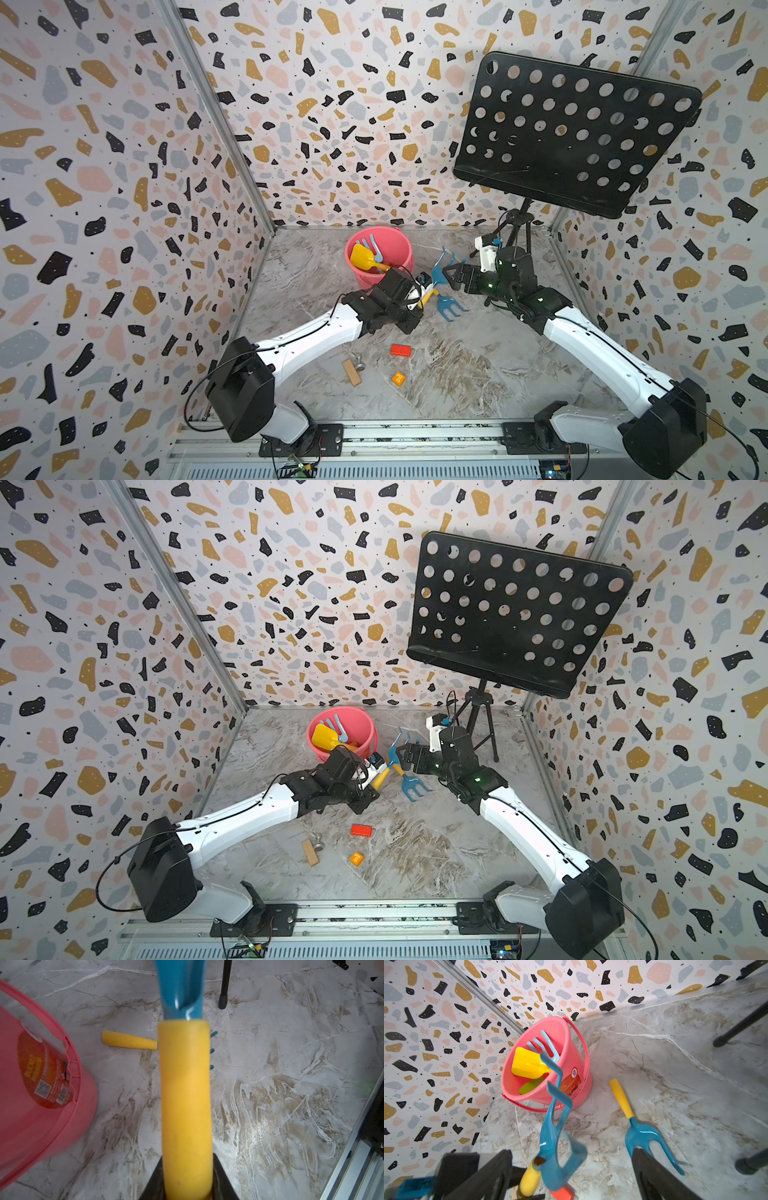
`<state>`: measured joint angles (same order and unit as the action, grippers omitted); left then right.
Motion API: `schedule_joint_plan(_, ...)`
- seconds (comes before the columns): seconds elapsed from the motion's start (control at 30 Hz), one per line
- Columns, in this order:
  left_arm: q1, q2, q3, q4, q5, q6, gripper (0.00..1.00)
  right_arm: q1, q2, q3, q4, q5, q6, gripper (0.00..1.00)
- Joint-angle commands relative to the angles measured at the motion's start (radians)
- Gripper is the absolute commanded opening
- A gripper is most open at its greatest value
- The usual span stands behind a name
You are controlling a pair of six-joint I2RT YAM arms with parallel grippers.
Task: Organize the gardening tools
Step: Pick up the gardening tool from the center of the board.
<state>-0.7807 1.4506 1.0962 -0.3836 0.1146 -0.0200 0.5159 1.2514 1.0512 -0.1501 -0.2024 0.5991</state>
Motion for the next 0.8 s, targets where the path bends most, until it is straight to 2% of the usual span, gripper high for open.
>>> schedule_joint_plan(0.0,-0.003,-0.043,-0.021,0.081,0.01,-0.011,0.0,-0.004,0.023,0.056,0.055,-0.028,0.0,0.93)
schedule_joint_plan(0.1,-0.003,-0.054,-0.032,0.09,0.021,-0.012,0.0,-0.004,0.051,0.074,0.074,-0.046,0.0,0.9)
schedule_joint_plan(0.23,-0.003,-0.062,-0.043,0.091,0.025,-0.016,0.0,-0.004,0.08,0.088,0.099,-0.076,0.003,0.82)
schedule_joint_plan(0.47,-0.003,-0.094,-0.063,0.1,0.021,-0.022,0.01,-0.004,0.121,0.116,0.164,-0.115,-0.004,0.36)
schedule_joint_plan(0.57,-0.003,-0.107,-0.068,0.1,0.006,-0.024,0.09,-0.004,0.148,0.143,0.161,-0.141,-0.015,0.11)
schedule_joint_plan(0.6,-0.003,-0.109,-0.07,0.1,0.001,-0.026,0.14,-0.004,0.159,0.154,0.161,-0.15,-0.023,0.04)
schedule_joint_plan(0.63,-0.003,-0.116,-0.073,0.099,-0.004,-0.029,0.27,-0.003,0.169,0.167,0.155,-0.156,-0.035,0.0)
schedule_joint_plan(0.77,-0.003,-0.163,-0.101,0.102,-0.044,-0.054,0.8,-0.001,0.206,0.245,0.114,-0.147,-0.114,0.0)
